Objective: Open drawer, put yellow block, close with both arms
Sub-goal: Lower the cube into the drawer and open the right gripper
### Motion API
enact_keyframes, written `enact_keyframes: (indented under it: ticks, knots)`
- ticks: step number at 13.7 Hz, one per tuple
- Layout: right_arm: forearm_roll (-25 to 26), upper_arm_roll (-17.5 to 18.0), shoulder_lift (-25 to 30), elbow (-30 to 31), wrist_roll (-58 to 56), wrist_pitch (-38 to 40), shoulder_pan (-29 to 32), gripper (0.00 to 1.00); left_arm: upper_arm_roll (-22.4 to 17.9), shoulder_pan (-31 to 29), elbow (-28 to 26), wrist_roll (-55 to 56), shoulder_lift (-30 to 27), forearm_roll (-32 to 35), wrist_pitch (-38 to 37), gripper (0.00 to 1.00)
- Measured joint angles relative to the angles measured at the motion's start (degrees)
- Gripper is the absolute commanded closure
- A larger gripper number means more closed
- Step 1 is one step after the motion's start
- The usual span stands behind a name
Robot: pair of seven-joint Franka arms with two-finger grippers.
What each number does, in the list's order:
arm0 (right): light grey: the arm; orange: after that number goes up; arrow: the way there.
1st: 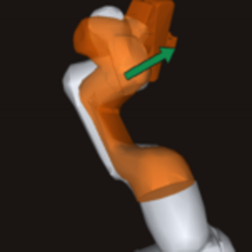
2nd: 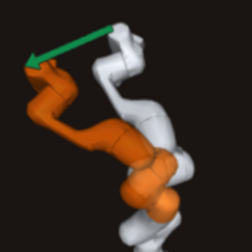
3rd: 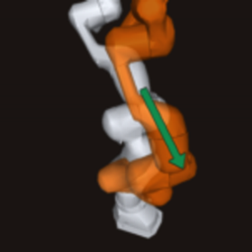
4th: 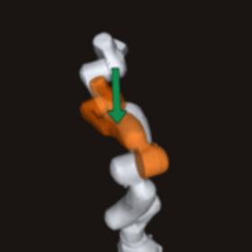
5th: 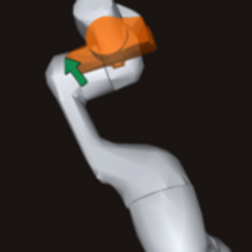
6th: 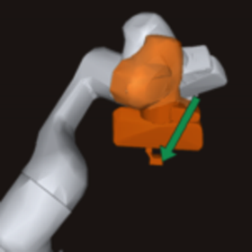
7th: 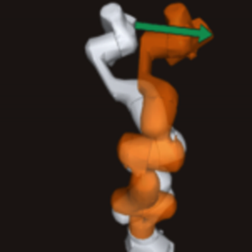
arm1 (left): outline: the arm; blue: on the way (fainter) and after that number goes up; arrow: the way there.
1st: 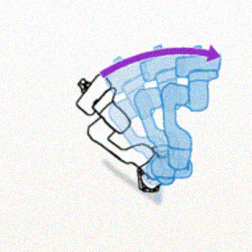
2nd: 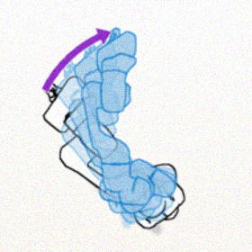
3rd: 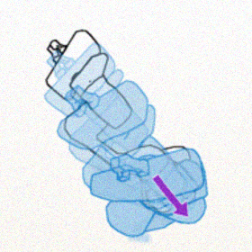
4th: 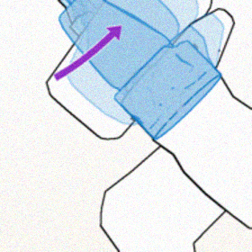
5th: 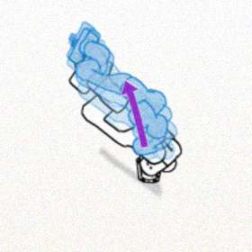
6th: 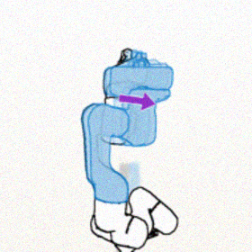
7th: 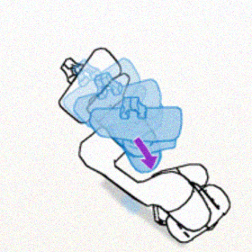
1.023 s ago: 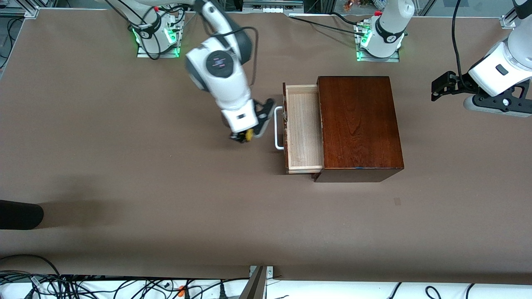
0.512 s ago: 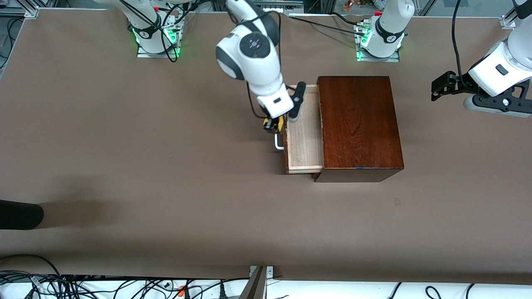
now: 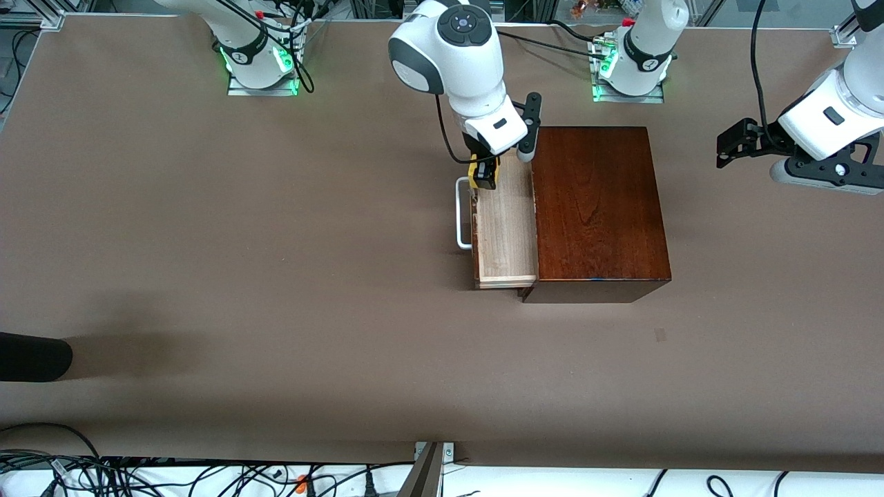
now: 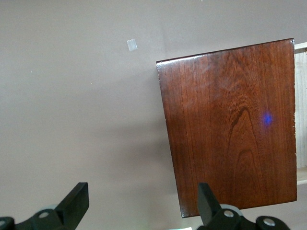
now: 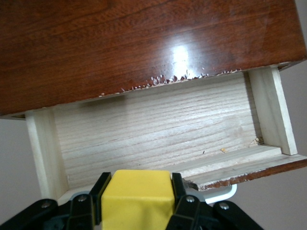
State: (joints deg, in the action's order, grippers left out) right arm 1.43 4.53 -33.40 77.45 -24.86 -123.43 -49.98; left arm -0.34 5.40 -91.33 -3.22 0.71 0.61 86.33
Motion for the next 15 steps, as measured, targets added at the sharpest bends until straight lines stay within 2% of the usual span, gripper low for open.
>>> enact_keyframes:
  ticks: [5, 15]
  knots:
    - [0.00, -0.45, -4.36, -3.16, 0.00, -2.49, 0.03, 0.63, 0.00, 0.04, 0.19, 0.00, 0.03, 0.00, 0.00, 0.00]
    - [1.67, -0.44, -6.49, -4.15, -0.05, -2.45, -0.92, 0.63, 0.00, 0.16, 0.32, 0.00, 0.29, 0.00, -0.06, 0.00]
